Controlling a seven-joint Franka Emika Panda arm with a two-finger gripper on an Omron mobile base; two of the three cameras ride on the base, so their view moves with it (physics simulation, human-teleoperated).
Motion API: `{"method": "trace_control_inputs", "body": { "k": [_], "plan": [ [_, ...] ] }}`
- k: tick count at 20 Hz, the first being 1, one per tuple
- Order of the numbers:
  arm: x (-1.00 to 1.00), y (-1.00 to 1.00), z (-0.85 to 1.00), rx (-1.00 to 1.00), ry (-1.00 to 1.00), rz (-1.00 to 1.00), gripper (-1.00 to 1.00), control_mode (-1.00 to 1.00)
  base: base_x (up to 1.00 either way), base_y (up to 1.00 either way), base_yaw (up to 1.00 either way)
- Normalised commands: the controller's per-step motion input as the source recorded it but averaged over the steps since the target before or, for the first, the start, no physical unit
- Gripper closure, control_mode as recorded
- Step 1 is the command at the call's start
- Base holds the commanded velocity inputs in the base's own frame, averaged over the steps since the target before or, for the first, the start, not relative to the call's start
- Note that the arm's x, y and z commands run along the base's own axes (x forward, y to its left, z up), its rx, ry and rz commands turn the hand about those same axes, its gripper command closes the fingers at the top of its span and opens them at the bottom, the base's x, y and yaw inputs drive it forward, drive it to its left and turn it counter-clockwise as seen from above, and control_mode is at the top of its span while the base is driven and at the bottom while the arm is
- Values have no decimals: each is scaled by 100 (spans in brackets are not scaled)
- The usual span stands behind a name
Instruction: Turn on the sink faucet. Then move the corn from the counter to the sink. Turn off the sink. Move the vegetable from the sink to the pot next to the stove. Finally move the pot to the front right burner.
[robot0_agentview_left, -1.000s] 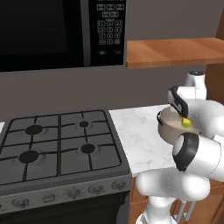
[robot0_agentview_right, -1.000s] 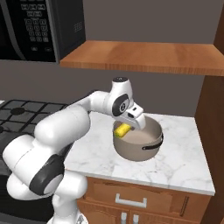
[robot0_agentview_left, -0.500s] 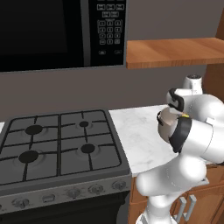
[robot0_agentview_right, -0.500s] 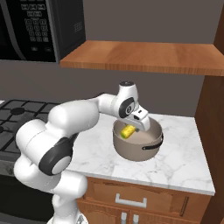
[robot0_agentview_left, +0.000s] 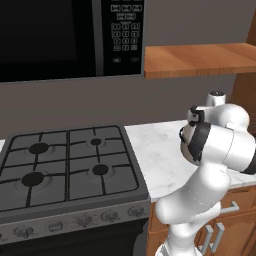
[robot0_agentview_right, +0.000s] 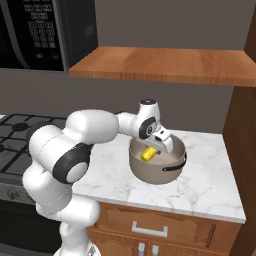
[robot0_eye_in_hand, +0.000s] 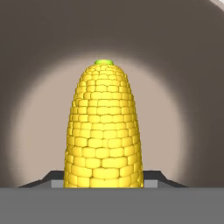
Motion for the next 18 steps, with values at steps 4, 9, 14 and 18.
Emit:
{"method": "trace_control_inputs", "body": {
  "k": [4,9,14,18],
  "plan": [
    [8,-4,-30,0,5,0,100,-100,0,0,0],
    [6,-4,-25,0,5,0,100,-100,0,0,0],
    [0,0,-18,0,8,0,-100,-100,0,0,0],
    [0,0,-10,2,3,0,-100,-100,0,0,0]
  ]
}}
